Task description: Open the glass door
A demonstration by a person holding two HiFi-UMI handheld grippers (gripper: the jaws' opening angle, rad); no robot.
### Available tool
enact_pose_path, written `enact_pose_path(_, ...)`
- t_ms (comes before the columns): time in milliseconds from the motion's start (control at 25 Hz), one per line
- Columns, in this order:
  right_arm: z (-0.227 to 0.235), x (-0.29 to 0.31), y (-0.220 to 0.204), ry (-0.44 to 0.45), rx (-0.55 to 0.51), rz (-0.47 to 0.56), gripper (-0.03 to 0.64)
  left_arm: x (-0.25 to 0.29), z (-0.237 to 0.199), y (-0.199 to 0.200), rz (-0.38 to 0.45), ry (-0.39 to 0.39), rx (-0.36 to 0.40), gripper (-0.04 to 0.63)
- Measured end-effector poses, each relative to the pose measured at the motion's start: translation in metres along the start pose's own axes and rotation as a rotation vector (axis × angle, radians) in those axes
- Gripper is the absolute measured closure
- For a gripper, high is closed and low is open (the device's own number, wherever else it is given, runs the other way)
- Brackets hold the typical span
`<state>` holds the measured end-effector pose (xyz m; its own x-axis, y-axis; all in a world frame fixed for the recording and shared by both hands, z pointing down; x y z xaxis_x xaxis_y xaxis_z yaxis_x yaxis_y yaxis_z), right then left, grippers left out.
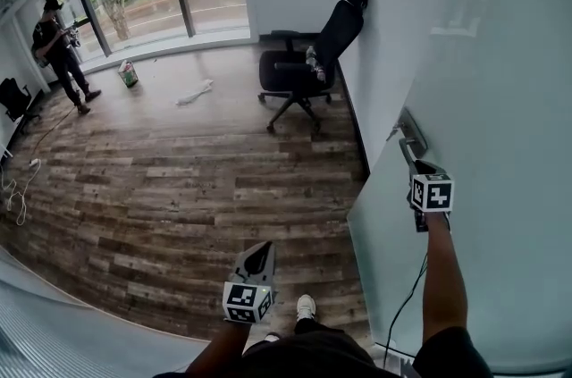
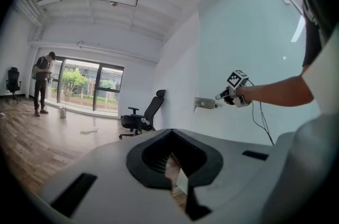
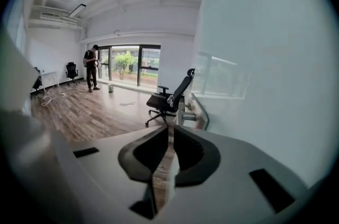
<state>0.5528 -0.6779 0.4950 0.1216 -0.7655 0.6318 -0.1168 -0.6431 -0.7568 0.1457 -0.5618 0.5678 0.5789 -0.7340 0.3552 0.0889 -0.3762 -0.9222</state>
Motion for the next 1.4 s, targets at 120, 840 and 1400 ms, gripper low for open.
enact_pose_path(120,-0.042,-0.054,-0.005,0.031,0.000,0.133,0.600,-0.024,0.003,-0.010,0.007,-0.017,0.006,0.594)
enact_pose_path(840,-0.293,-0.253,-0.198,0.242,0.013,0.299,0.601,-0.190,0.024,-0.065,0.032,0.031,0.030,0.594)
enact_pose_path(1400,-0.257,-0.404,-0.331,0.325,-0.045,0.374,0.601,-0.311,0.190,-0.117,0.067,0.078,0.072,0.594)
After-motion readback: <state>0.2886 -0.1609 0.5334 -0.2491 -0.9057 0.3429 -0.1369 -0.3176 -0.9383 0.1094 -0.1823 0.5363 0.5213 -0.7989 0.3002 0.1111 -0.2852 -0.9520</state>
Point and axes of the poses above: the fingertips, and each gripper's own axes: x forward along the fingers, z to its right, y out of its top, the point moved 1 cm from there along -x, backward along the fingers, and after that the axes turned 9 degrees about -z, right-handed, at the moved point
